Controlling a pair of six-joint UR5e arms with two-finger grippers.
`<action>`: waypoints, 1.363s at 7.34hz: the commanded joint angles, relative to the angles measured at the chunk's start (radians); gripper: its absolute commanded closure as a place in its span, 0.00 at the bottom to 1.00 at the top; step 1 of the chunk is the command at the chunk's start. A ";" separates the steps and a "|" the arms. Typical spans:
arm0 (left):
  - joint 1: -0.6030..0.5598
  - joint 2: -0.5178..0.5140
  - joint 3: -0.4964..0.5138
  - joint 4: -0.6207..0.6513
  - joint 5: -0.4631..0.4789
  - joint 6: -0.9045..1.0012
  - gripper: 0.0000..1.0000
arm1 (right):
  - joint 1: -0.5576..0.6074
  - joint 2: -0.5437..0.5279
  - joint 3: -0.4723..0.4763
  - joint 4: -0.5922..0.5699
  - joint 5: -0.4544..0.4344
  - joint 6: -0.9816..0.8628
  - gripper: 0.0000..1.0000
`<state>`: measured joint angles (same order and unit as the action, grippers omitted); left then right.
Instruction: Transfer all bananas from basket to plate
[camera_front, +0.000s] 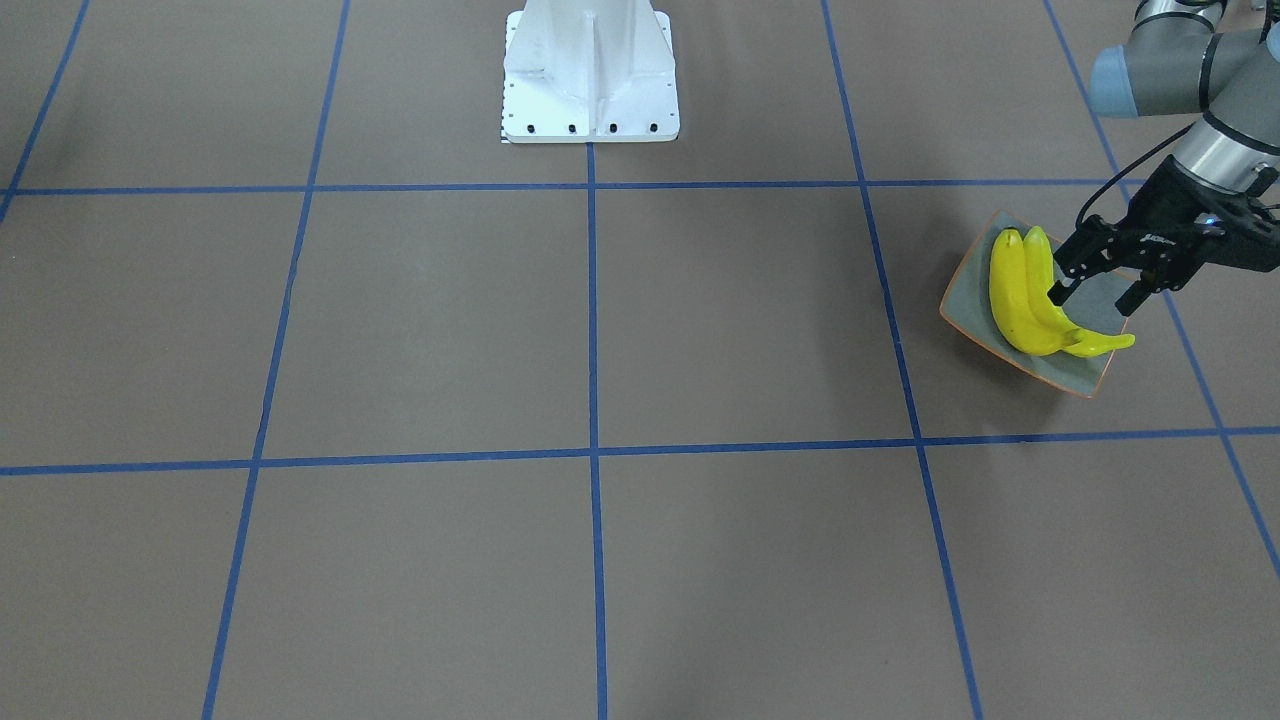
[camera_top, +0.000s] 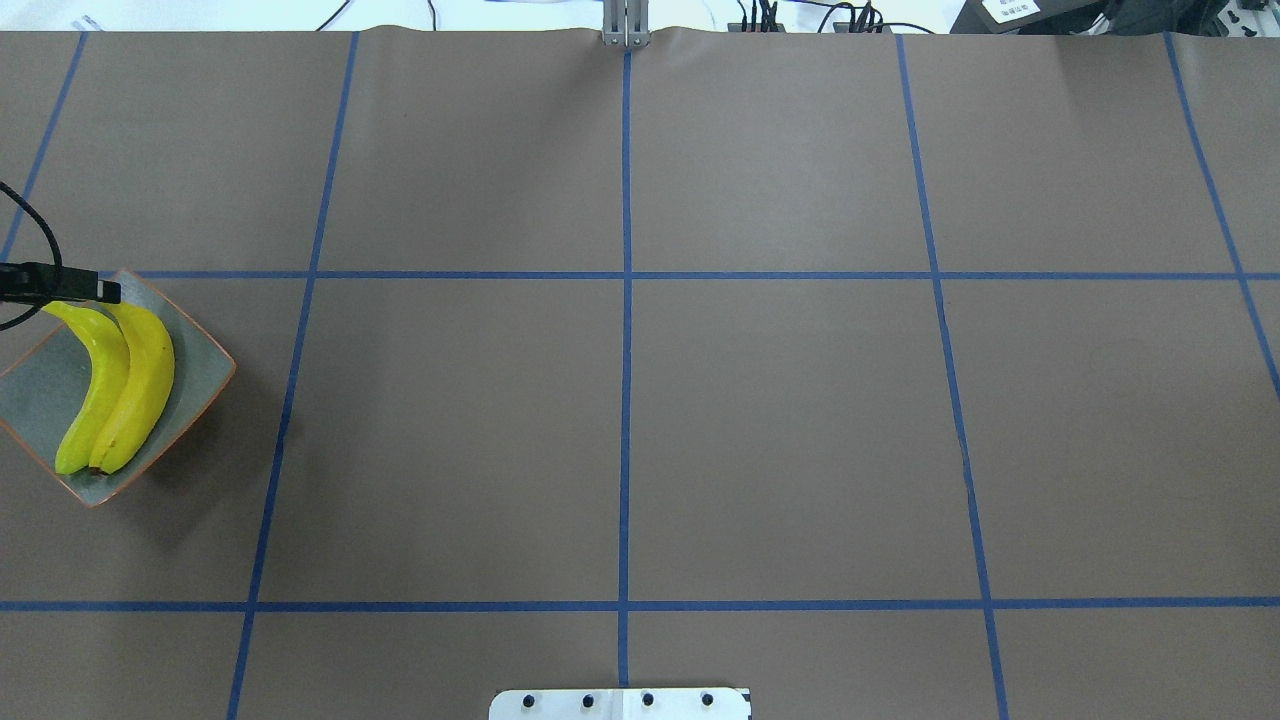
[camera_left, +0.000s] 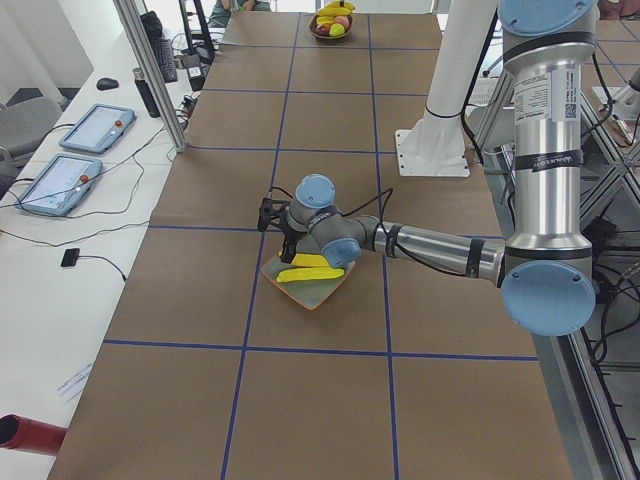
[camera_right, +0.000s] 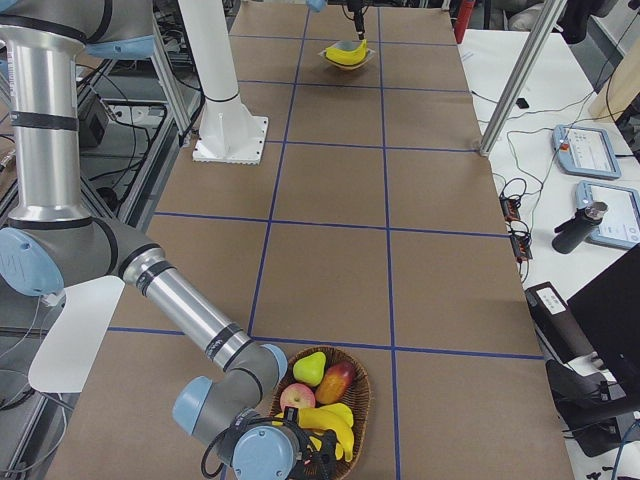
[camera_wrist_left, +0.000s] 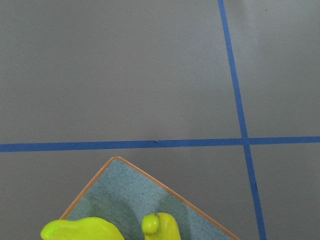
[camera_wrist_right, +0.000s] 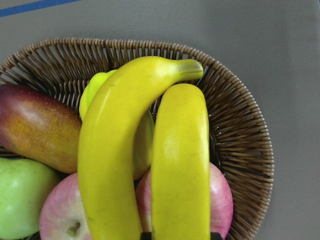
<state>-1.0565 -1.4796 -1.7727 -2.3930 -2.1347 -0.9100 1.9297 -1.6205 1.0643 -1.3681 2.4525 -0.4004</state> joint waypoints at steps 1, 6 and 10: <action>0.001 -0.005 -0.001 0.000 -0.001 -0.001 0.00 | 0.005 0.016 0.006 0.001 -0.003 -0.002 1.00; 0.003 -0.013 0.002 0.006 -0.002 -0.003 0.00 | 0.060 0.053 0.078 -0.017 -0.044 -0.022 1.00; 0.009 -0.138 0.033 0.008 -0.013 -0.190 0.00 | -0.058 0.079 0.212 -0.043 0.106 0.243 1.00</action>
<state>-1.0502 -1.5668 -1.7473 -2.3868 -2.1429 -1.0437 1.9419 -1.5562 1.2427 -1.4130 2.4833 -0.2594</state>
